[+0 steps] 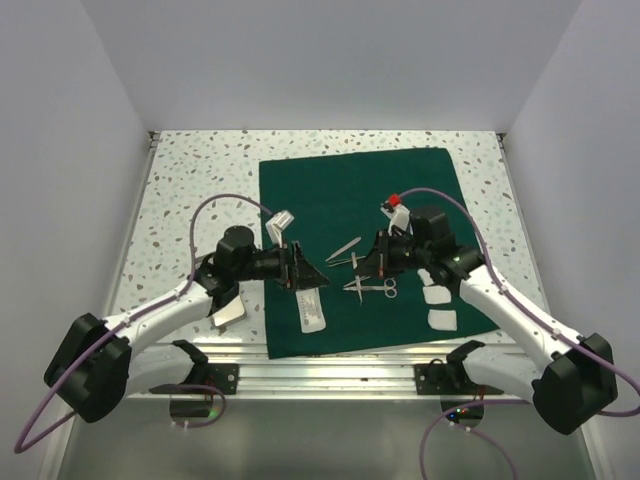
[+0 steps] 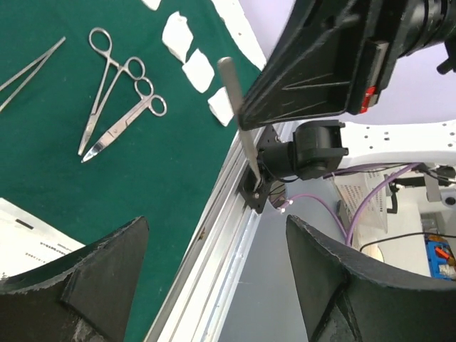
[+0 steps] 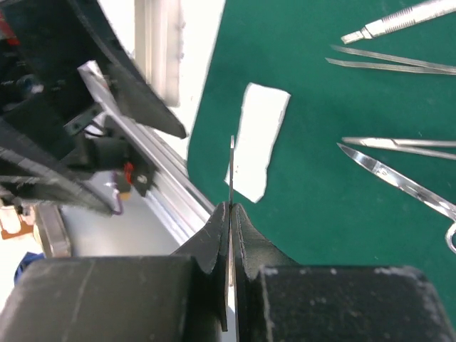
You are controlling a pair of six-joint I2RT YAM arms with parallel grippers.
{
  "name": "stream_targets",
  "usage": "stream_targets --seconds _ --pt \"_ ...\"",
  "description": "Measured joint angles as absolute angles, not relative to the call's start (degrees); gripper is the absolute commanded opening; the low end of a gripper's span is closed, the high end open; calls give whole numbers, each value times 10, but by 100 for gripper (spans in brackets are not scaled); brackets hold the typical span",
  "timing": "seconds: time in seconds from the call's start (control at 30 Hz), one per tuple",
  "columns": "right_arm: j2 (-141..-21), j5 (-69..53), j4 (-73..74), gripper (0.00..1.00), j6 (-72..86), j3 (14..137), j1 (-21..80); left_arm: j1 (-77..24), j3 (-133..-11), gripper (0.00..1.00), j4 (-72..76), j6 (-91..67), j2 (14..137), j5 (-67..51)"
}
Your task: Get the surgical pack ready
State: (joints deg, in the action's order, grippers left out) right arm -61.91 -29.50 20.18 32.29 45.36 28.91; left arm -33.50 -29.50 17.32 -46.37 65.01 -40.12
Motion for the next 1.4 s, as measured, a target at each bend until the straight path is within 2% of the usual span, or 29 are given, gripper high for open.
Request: stream_targets --seconds 0.1,0.23,0.5,0.7,0.9,0.93,0.97,1.0,1.03,1.07,1.1,1.2,1.27,1.4 --pt "-637 -303 187 0 323 430 288 -363 -295 83 181 -464 668 -383" --pt "-632 -331 151 0 346 383 288 -403 -295 78 211 -469 702 -371" --pt "-587 -373 99 0 380 382 288 -429 -291 73 301 -507 746 -372" --pt "-580 -402 51 0 419 364 288 -444 -292 63 368 -535 777 -375" --pt "-577 -413 16 0 451 352 288 -455 -292 39 409 -565 807 -385" --pt "-577 -414 12 0 455 351 288 -455 -292 28 417 -569 807 -388" --pt "-578 -414 8 0 457 351 288 -455 -292 23 426 -576 807 -390" --pt "-581 -414 4 0 459 351 288 -455 -293 9 434 -580 807 -392" --pt "-583 -414 0 0 460 351 288 -455 -293 0 441 -584 807 -395" --pt "-587 -416 -6 0 461 351 288 -456 -293 0 444 -585 807 -396" --pt "-592 -418 -11 22 461 351 288 -455 -292 0 440 -590 807 -396" --pt "-607 -406 0 62 453 357 288 -453 -295 0 409 -588 804 -384" --pt "-628 -378 39 69 433 381 289 -450 -303 0 347 -576 790 -364" --pt "-684 -265 144 69 389 470 285 -396 -322 0 149 -543 729 -283"
